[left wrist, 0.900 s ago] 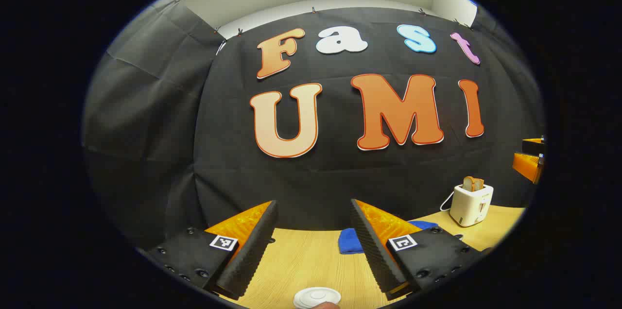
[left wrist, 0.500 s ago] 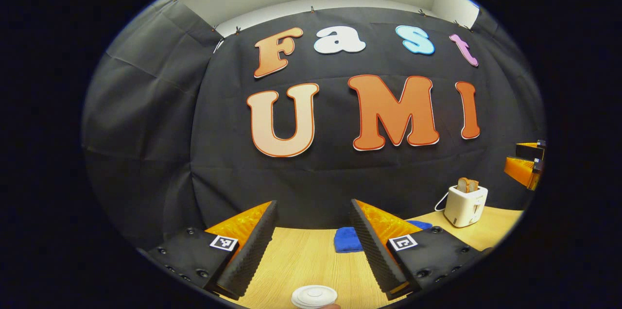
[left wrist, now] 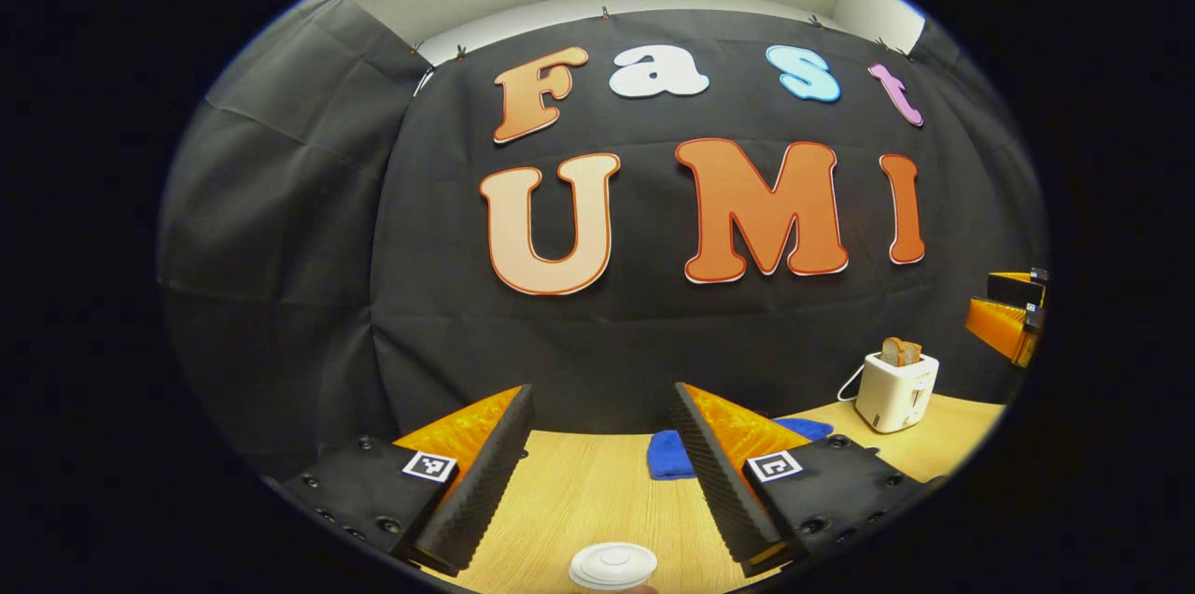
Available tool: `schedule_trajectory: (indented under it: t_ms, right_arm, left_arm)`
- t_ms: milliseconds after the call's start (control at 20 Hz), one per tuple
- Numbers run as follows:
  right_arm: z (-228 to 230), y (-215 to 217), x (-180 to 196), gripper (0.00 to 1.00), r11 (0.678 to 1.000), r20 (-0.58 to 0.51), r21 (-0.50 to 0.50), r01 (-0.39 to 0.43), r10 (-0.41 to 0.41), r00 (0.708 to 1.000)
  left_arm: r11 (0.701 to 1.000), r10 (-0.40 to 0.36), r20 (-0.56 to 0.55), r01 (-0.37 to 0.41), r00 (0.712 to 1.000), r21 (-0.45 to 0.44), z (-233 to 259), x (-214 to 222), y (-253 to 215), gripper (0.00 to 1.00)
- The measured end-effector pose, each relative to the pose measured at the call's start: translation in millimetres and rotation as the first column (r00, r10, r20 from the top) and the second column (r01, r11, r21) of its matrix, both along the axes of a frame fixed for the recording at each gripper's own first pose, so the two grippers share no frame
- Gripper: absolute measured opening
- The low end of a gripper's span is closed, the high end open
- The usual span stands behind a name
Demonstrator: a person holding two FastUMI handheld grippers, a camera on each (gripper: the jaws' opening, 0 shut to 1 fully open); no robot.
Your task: Open the teacup lid with one hand, grasp the water bottle and pour water into the teacup with the other hand; after pouring, place the water bottle on the coaster and then close the teacup lid.
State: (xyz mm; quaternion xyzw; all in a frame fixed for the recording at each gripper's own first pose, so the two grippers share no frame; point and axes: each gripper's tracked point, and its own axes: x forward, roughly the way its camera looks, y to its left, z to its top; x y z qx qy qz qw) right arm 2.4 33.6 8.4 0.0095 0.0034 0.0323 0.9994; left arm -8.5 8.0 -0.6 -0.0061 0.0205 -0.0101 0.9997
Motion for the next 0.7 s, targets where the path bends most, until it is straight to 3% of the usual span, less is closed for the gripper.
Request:
schedule_trajectory:
  t_ms: [250,700]
  right_arm:
    - [-30.8,22.5,-3.2,0.99,0.998,-0.039,0.032,-0.053,0.055,0.998]
    - [-81.2,54.2,-19.7,0.99,0.988,-0.147,0.045,-0.149,0.154,0.977]
  left_arm:
    - [0.998,-0.054,-0.057,0.053,0.997,-0.017,-38.0,-1.5,-12.8,0.97]
    - [0.999,-0.050,-0.177,0.051,0.983,0.003,-109.1,-9.3,-7.5,0.98]
